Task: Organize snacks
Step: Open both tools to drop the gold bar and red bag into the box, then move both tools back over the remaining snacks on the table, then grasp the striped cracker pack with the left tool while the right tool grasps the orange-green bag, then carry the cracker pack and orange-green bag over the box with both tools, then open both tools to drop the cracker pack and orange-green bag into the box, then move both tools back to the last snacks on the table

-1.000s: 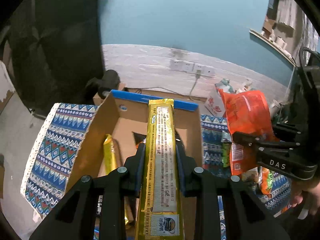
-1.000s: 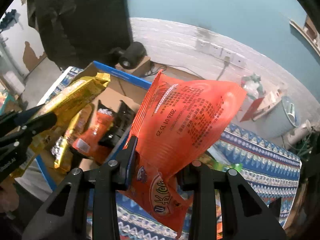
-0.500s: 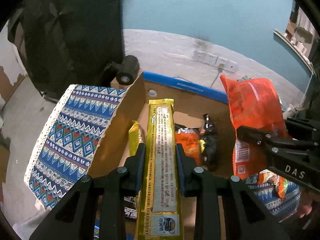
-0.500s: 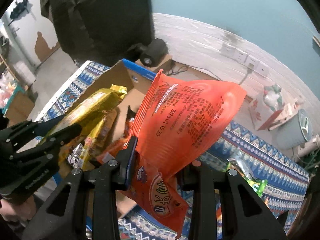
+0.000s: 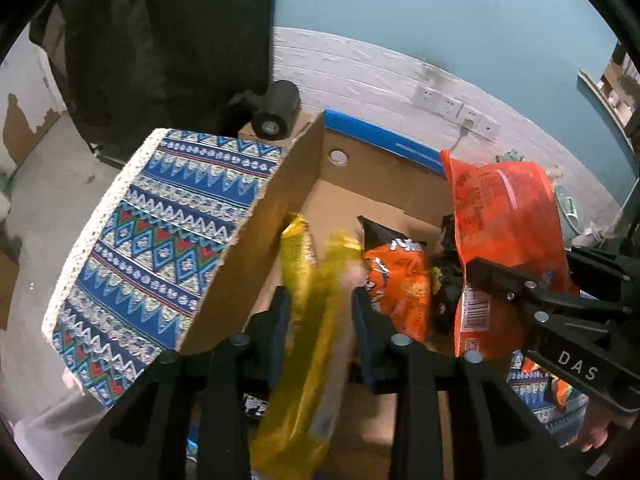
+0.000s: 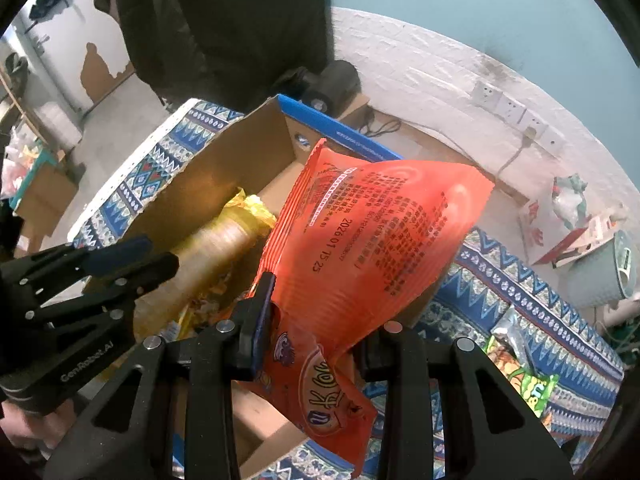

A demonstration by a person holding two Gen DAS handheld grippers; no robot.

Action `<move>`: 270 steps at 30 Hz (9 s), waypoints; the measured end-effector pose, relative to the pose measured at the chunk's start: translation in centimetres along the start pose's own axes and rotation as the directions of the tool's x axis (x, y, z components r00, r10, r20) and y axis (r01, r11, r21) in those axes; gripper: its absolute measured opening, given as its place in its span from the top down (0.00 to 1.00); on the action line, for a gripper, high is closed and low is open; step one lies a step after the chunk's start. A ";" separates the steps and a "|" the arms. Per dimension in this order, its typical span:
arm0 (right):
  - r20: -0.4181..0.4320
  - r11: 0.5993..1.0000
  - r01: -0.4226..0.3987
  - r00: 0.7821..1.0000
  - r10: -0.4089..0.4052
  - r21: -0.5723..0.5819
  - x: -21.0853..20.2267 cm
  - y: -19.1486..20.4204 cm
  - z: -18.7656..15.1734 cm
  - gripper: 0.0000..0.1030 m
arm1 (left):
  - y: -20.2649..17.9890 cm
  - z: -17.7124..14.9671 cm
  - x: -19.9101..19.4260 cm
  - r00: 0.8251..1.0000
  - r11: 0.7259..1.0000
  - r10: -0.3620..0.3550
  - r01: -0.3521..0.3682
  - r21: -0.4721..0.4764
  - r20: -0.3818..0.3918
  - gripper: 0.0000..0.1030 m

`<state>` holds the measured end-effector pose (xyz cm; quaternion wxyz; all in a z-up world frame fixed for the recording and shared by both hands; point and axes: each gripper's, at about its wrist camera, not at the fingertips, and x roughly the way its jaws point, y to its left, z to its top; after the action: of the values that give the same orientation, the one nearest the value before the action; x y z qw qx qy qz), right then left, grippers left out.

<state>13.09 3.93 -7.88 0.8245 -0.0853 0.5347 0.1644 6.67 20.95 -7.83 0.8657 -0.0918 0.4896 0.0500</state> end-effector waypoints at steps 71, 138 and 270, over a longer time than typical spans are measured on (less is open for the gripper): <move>-0.130 0.890 0.298 0.954 -0.269 0.345 -7.7 -20.8 -17.4 0.23 | -21.4 -5.5 -1.5 0.990 0.903 -0.102 0.132 0.409 -0.095 0.22; -0.277 0.825 0.379 0.919 -0.281 0.419 -3.0 -33.2 -27.8 0.68 | -37.9 -12.6 11.7 0.924 0.832 -0.106 0.284 0.476 -0.367 0.45; 0.037 0.999 0.037 0.999 -0.038 0.030 -1.9 -1.9 -0.2 0.31 | -2.3 -0.7 -2.4 0.996 0.990 0.082 -0.084 0.114 0.023 0.30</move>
<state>12.89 1.72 -6.30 0.8384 -0.0801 0.5198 0.1429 5.26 18.53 -5.84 0.8711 -0.0210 0.4871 0.0586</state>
